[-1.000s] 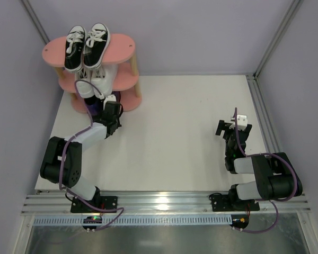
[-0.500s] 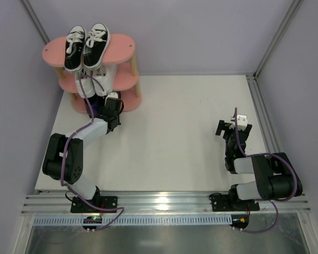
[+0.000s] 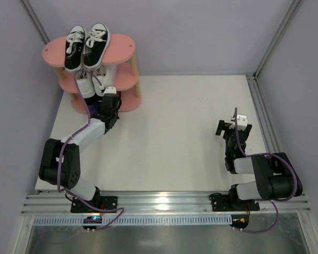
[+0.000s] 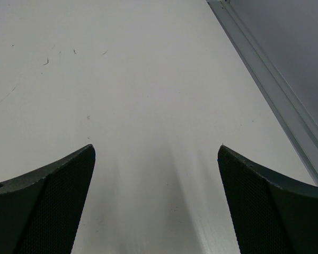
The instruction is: Place and organize the shoes onto the shoe shelf
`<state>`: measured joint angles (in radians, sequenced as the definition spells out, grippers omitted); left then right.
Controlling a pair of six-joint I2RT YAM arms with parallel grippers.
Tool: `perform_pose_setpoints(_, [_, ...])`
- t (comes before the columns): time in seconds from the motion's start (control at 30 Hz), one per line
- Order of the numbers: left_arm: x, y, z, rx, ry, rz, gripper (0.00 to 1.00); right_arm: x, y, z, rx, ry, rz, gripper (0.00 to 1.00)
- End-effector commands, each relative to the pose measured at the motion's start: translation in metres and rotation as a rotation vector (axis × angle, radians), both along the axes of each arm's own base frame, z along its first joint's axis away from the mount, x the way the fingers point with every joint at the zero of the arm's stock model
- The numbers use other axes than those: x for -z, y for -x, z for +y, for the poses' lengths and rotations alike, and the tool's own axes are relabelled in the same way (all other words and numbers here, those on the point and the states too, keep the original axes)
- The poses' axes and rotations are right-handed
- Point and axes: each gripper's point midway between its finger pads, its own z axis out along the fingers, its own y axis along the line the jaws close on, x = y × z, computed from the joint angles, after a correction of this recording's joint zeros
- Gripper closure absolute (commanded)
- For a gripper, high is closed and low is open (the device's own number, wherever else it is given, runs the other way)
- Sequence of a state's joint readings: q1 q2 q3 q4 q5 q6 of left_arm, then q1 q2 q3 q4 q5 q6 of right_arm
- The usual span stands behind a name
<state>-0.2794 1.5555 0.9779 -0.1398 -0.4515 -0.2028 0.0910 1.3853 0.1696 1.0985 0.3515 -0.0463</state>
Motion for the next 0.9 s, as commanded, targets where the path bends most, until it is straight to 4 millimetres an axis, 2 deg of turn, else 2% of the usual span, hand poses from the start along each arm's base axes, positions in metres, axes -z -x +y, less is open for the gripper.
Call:
perform_pose_setpoints(0.0, [-0.084,-0.044,0.007,-0.052,0.015,-0.308,1.0,-0.028,-0.009,0.002,-0.003,-0.029,-0.11,0.03])
perform_pose_setpoints(0.27, [-0.065,-0.057,0.005,-0.052,-0.001,-0.295,1.0,-0.026,-0.008,0.002,-0.006,-0.029,-0.105,0.03])
perform_pose_setpoints(0.47, [-0.05,-0.053,0.004,-0.054,0.017,-0.28,1.0,-0.027,-0.008,0.002,-0.005,-0.029,-0.108,0.03])
perform_pose_setpoints(0.6, [-0.056,-0.047,0.003,-0.053,0.042,-0.304,1.0,-0.027,-0.008,0.002,-0.003,-0.029,-0.105,0.03])
perform_pose_setpoints(0.63, [-0.066,-0.045,0.002,-0.056,0.065,-0.334,1.0,-0.027,-0.008,0.002,-0.005,-0.029,-0.108,0.03])
perform_pose_setpoints(0.67, [-0.061,-0.04,-0.001,-0.04,0.077,-0.324,1.0,-0.027,-0.008,0.002,-0.005,-0.029,-0.108,0.03])
perform_pose_setpoints(0.73, [-0.074,-0.031,-0.005,-0.031,0.102,-0.352,1.0,-0.027,-0.008,0.002,-0.003,-0.029,-0.108,0.03])
perform_pose_setpoints(0.83, [-0.072,-0.015,-0.013,-0.011,0.144,-0.355,1.0,-0.026,-0.008,0.002,-0.003,-0.029,-0.105,0.03])
perform_pose_setpoints(0.87, [-0.084,-0.008,-0.017,-0.005,0.175,-0.384,1.0,-0.028,-0.009,0.002,-0.003,-0.029,-0.108,0.03])
